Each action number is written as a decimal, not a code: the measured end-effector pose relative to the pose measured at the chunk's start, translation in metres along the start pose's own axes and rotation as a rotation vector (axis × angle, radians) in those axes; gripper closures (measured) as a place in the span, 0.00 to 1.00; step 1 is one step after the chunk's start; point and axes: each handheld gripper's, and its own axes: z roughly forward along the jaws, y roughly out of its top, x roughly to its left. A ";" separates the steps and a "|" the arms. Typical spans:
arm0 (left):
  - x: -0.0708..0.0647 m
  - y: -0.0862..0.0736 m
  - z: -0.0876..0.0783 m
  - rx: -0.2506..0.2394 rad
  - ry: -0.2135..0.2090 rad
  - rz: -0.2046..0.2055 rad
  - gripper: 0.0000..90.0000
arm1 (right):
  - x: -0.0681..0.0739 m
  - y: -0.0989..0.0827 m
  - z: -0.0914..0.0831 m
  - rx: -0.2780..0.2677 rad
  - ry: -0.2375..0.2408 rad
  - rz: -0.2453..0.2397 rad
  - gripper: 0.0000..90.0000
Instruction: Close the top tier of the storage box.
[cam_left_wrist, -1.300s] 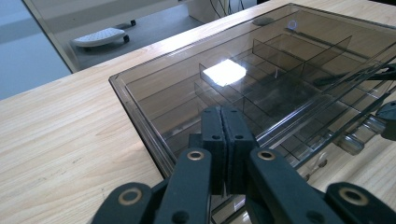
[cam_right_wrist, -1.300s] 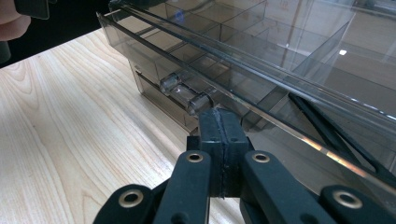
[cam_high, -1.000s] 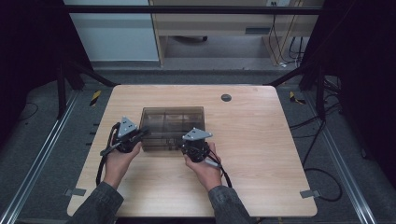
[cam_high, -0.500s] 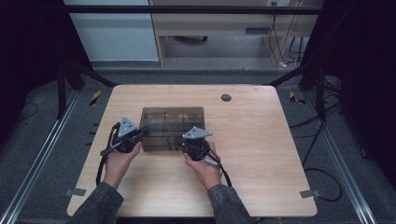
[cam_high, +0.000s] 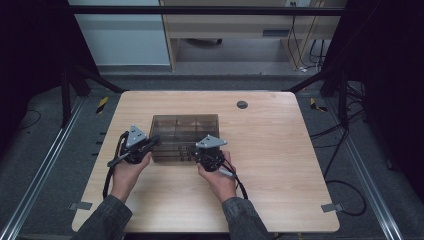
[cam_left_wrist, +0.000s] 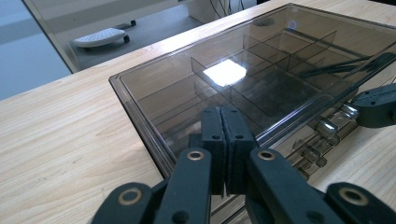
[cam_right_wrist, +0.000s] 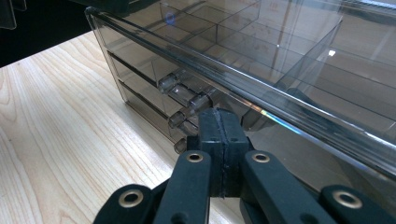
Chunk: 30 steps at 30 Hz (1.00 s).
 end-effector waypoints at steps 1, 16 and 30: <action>0.000 0.000 0.000 0.000 0.000 -0.001 0.98 | 0.000 0.000 0.000 0.000 0.000 0.002 1.00; 0.000 0.000 0.000 0.000 0.000 -0.001 0.98 | -0.002 -0.001 0.001 0.004 -0.003 0.009 1.00; 0.003 0.002 -0.007 -0.028 0.006 -0.021 0.97 | 0.002 0.001 -0.011 -0.024 0.003 -0.002 1.00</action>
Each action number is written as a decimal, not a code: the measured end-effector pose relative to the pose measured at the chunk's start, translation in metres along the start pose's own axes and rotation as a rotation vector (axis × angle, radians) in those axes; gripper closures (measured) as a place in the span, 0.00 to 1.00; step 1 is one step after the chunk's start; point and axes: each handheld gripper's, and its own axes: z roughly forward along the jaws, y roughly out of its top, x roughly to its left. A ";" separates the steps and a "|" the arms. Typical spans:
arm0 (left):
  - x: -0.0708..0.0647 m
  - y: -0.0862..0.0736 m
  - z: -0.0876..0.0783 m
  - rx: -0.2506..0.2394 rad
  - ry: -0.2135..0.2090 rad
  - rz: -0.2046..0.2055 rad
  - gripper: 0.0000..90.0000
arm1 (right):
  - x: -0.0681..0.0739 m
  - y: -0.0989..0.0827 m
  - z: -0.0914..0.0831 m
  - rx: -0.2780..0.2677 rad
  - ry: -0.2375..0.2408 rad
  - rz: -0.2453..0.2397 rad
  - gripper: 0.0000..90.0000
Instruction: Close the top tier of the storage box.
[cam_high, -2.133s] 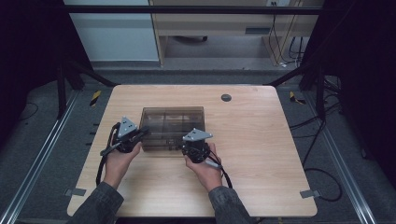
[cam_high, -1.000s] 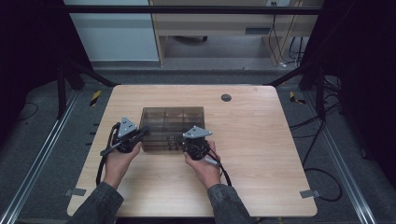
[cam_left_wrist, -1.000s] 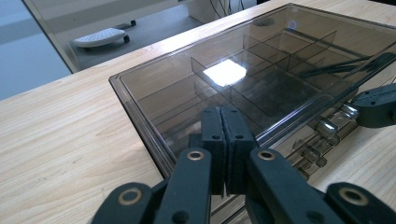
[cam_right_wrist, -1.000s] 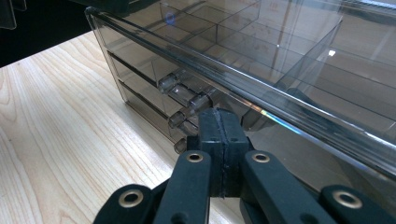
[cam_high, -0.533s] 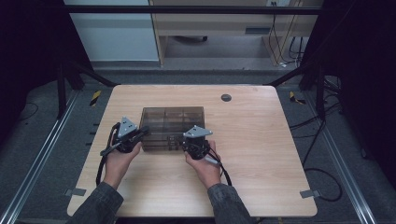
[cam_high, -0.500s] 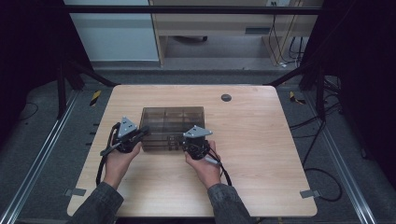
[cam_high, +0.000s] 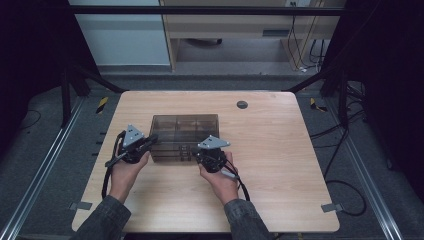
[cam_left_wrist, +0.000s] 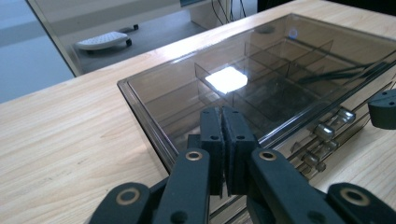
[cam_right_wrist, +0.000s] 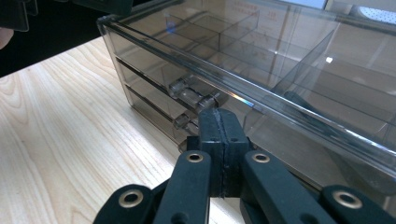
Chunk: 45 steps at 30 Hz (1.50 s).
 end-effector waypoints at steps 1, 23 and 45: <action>0.000 0.000 -0.002 -0.006 0.001 0.001 0.97 | 0.001 0.000 -0.002 -0.004 0.001 -0.001 1.00; -0.009 -0.005 -0.033 -0.030 0.006 0.025 0.87 | 0.008 0.005 -0.024 -0.021 0.019 -0.023 0.94; -0.015 -0.007 -0.046 -0.026 0.014 0.012 0.18 | 0.001 0.007 -0.038 0.011 -0.041 0.019 0.26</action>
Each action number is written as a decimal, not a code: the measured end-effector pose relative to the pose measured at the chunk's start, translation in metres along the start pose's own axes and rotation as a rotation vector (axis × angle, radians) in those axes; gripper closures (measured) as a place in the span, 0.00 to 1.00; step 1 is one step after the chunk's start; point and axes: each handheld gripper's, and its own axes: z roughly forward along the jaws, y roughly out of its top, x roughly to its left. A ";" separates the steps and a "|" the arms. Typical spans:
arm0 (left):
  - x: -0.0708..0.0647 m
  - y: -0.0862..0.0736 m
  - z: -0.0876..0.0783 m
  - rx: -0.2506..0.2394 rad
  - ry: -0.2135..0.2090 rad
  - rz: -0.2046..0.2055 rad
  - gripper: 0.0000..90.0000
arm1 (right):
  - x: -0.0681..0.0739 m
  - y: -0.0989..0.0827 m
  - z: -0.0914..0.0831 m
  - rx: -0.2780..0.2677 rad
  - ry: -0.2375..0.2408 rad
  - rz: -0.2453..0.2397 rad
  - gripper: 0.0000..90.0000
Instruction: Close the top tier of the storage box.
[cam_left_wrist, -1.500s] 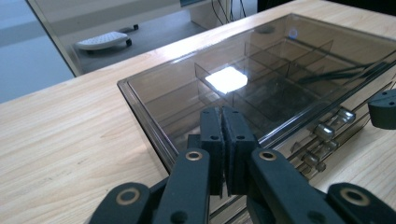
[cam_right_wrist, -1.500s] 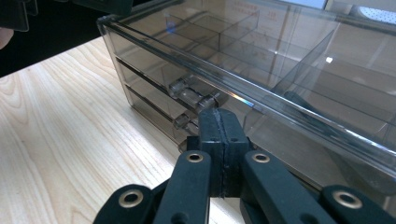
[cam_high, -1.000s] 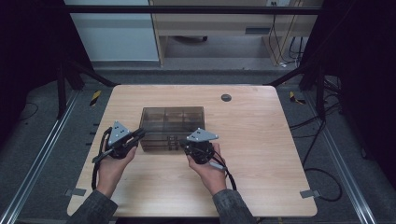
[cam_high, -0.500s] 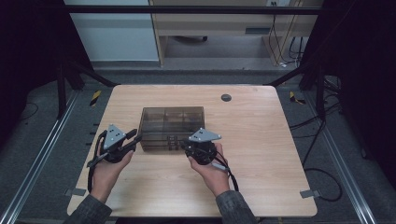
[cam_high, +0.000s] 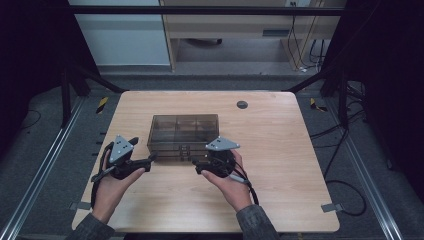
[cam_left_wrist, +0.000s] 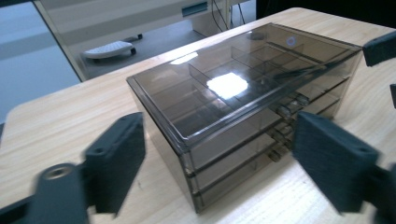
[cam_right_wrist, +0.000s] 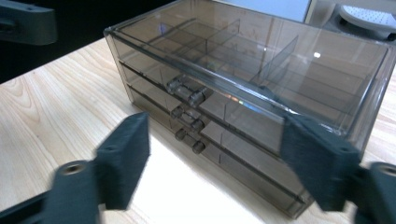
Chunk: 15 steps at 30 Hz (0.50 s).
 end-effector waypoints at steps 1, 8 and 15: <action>-0.001 -0.001 -0.001 0.002 -0.002 0.005 0.15 | 0.000 0.000 -0.001 0.008 0.000 0.001 0.23; -0.002 -0.008 -0.009 -0.005 -0.009 0.024 0.06 | -0.004 -0.001 -0.020 0.007 -0.009 -0.029 0.12; -0.001 -0.013 -0.018 0.002 -0.003 0.043 0.05 | -0.019 -0.002 -0.042 -0.015 -0.042 -0.025 0.11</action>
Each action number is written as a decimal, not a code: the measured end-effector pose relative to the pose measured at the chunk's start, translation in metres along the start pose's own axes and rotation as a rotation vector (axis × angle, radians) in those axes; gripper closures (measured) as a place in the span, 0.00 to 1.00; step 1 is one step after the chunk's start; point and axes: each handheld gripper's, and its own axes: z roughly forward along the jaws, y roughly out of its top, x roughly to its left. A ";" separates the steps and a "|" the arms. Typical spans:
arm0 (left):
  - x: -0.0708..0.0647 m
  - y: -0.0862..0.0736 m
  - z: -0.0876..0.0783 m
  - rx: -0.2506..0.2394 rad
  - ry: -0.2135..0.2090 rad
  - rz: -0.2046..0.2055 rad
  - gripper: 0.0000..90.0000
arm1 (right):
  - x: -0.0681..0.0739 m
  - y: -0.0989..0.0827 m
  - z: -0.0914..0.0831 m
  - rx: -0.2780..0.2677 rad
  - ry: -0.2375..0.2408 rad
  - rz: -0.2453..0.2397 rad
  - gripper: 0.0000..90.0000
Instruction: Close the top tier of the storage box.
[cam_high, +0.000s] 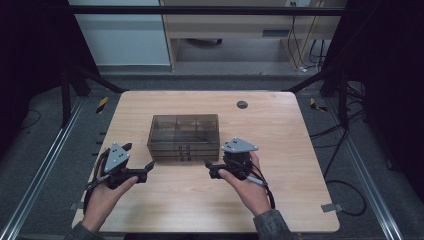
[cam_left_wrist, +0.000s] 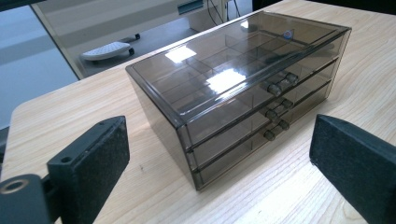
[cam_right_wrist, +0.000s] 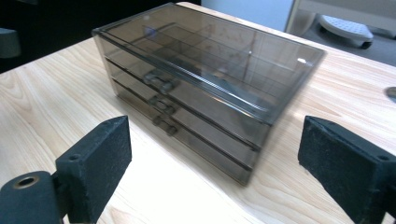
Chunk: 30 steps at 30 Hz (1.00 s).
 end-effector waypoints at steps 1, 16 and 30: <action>0.000 -0.001 -0.001 -0.002 0.006 -0.001 0.05 | -0.003 -0.001 -0.003 -0.001 -0.007 -0.004 0.11; 0.014 -0.015 -0.019 -0.018 0.034 -0.004 0.03 | -0.048 -0.031 -0.039 0.000 -0.107 0.021 0.09; 0.036 -0.041 -0.017 0.033 0.083 -0.017 0.03 | -0.099 -0.076 -0.056 0.040 -0.228 0.092 0.10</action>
